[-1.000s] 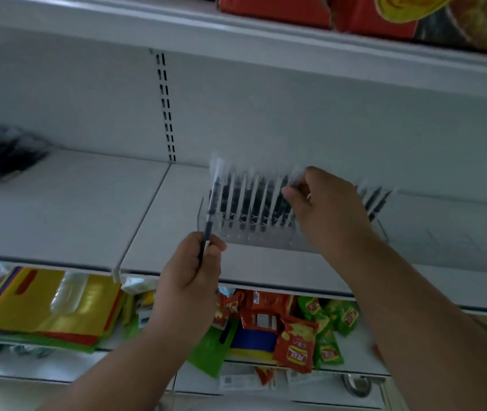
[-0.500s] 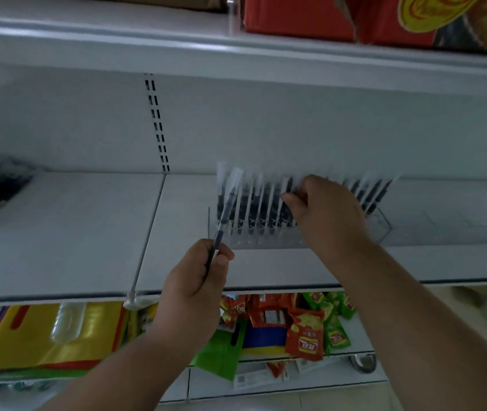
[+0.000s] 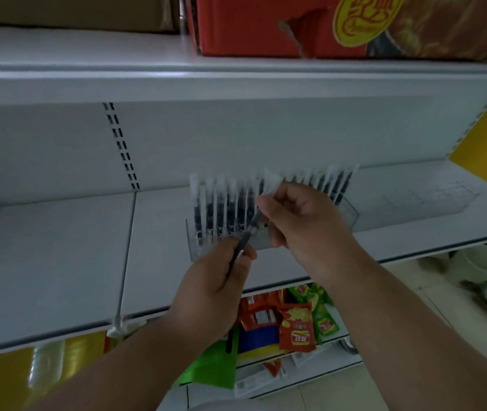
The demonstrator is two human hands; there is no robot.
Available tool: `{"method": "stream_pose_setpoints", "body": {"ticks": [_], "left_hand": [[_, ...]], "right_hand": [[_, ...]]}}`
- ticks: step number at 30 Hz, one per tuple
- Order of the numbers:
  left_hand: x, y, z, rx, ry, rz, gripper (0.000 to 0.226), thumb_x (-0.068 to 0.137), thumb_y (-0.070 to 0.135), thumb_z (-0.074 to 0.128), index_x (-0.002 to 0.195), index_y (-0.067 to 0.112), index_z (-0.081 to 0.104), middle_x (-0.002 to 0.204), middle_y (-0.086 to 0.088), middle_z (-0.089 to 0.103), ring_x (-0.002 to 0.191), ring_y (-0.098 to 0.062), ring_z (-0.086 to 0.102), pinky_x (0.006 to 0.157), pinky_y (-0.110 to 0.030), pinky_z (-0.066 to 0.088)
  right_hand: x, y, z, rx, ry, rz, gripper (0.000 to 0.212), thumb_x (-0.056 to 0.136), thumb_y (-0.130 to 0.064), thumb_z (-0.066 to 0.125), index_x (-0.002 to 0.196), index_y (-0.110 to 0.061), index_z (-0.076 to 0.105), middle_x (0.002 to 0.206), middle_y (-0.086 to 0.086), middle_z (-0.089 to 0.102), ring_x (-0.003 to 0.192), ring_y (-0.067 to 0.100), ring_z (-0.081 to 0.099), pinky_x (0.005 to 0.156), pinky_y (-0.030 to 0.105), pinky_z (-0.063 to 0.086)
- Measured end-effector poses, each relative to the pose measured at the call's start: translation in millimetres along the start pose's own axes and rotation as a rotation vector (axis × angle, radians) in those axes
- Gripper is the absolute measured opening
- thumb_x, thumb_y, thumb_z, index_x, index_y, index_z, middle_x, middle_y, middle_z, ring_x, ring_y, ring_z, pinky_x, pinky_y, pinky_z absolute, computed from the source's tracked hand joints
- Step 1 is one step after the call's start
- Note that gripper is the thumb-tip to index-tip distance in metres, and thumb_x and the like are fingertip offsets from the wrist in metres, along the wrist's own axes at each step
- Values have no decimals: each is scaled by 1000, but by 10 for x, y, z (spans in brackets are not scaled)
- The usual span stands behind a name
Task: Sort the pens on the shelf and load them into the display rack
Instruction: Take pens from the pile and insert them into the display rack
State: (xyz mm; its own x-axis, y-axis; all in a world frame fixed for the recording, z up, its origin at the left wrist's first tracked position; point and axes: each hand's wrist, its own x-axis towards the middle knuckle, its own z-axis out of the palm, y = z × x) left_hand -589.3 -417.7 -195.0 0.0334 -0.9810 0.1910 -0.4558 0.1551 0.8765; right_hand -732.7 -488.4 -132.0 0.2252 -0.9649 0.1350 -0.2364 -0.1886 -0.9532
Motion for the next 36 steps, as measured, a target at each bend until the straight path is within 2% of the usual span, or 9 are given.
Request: {"method": "stream_pose_setpoints", "body": {"ticks": [5, 8, 10, 12, 17, 23, 28, 32, 36], "left_hand": [[54, -16, 119, 36, 50, 16, 16, 101, 26, 45, 95, 36, 56, 55, 9, 50, 44, -6, 41, 44, -21, 33], [74, -53, 171, 140, 146, 28, 17, 103, 27, 41, 104, 36, 56, 57, 14, 49, 49, -4, 46, 47, -15, 36], [106, -51, 199, 346, 252, 157, 23, 101, 25, 42, 114, 23, 61, 84, 25, 53, 75, 1, 54, 69, -9, 40], [146, -110, 272, 541, 303, 260, 32, 96, 25, 43, 119, 14, 62, 108, 8, 57, 103, -12, 52, 91, -25, 41], [136, -201, 433, 763, 224, 125, 49, 91, 29, 40, 136, 14, 54, 136, -2, 52, 127, -26, 46, 107, -45, 40], [219, -128, 427, 833, 263, 71, 50, 85, 27, 41, 130, 16, 60, 125, 3, 57, 115, -21, 48, 101, -39, 39], [210, -145, 477, 868, 311, 91, 50, 84, 25, 42, 129, 16, 61, 122, 2, 58, 112, -23, 50, 100, -39, 38], [222, -167, 483, 860, 331, 100, 49, 84, 23, 42, 128, 16, 62, 122, 1, 58, 111, -23, 49, 100, -38, 37], [216, -190, 486, 871, 342, 94, 49, 83, 23, 43, 127, 17, 63, 121, 2, 58, 111, -22, 49, 99, -34, 33]], "right_hand": [[93, 57, -296, -13, 174, -106, 25, 97, -23, 59, 75, -12, 60, 55, 5, 58, 49, 19, 54, 55, 36, 46], [243, 35, -541, -188, 271, -224, 21, 98, -26, 57, 79, -17, 60, 67, 3, 64, 52, 13, 59, 54, 29, 46], [331, 38, -617, -323, 267, -285, 20, 97, -29, 57, 78, -24, 57, 69, -3, 63, 59, 10, 60, 53, 21, 45], [385, 62, -597, -425, 221, -319, 18, 97, -32, 57, 80, -25, 58, 71, -10, 60, 65, 9, 58, 53, 13, 40], [474, 214, -481, -569, 131, -388, 22, 98, -35, 55, 86, -17, 58, 72, -6, 57, 62, 6, 51, 56, 25, 39], [575, 198, -496, -631, 102, -441, 21, 99, -34, 53, 93, -15, 60, 87, -1, 63, 74, 16, 56, 63, 29, 42], [574, 407, -409, -809, -52, -337, 25, 101, -40, 48, 87, -20, 52, 76, -5, 56, 70, 15, 55, 61, 28, 37], [578, 471, -376, -868, -32, -331, 29, 101, -43, 46, 82, -21, 46, 63, -10, 42, 62, 13, 46, 51, 27, 25], [598, 451, -377, -846, -62, -297, 29, 100, -44, 47, 82, -21, 48, 65, -8, 46, 65, 15, 50, 58, 27, 31]]}}
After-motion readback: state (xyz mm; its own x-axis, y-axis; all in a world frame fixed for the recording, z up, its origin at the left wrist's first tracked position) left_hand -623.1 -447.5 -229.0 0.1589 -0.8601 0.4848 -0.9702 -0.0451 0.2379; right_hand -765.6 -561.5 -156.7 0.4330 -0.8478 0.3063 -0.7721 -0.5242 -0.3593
